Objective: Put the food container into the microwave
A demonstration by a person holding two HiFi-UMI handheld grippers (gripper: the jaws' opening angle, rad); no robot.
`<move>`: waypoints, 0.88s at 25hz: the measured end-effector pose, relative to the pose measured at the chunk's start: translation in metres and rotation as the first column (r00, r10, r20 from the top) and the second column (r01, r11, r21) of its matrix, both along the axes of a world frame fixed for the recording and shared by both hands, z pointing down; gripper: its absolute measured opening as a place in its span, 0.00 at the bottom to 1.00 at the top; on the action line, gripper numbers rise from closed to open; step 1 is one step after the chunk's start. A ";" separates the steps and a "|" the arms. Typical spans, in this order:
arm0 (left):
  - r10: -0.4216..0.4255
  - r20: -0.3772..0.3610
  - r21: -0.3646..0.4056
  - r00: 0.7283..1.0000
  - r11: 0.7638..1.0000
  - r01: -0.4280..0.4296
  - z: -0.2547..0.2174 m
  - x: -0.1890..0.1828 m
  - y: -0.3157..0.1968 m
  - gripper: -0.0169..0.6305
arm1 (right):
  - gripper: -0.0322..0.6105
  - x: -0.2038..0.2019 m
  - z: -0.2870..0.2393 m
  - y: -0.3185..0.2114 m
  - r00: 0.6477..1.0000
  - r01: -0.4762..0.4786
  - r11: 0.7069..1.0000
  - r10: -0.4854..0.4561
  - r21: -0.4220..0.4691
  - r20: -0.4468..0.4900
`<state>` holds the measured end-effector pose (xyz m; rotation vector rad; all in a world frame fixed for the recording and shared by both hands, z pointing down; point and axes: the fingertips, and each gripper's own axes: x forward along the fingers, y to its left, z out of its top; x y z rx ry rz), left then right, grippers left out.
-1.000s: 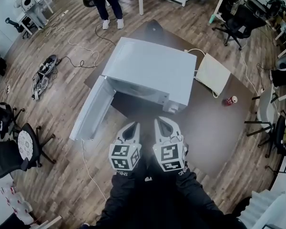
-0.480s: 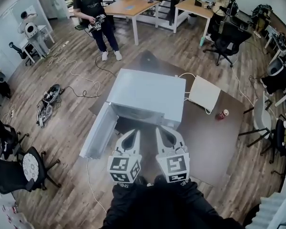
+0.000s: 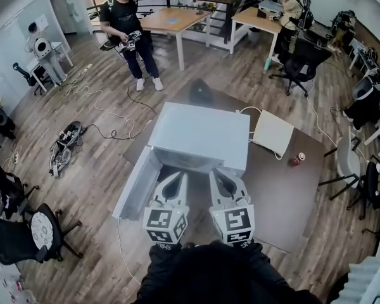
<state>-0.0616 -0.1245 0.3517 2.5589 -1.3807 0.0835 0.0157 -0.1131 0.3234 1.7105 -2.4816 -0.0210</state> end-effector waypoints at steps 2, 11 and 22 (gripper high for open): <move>0.005 -0.002 -0.001 1.000 1.000 -0.005 0.001 -0.001 -0.003 0.08 | 0.09 -0.001 -0.001 -0.002 1.000 -0.004 1.000 0.004 0.004 0.001; 0.036 -0.003 0.013 0.999 0.999 -0.036 -0.005 0.006 -0.006 0.08 | 0.09 0.002 -0.009 -0.005 1.000 -0.028 0.999 0.028 0.030 0.004; 0.060 -0.002 -0.003 0.998 0.998 -0.060 0.001 0.011 -0.004 0.08 | 0.09 0.003 -0.004 -0.003 1.000 -0.030 1.000 0.030 0.008 0.005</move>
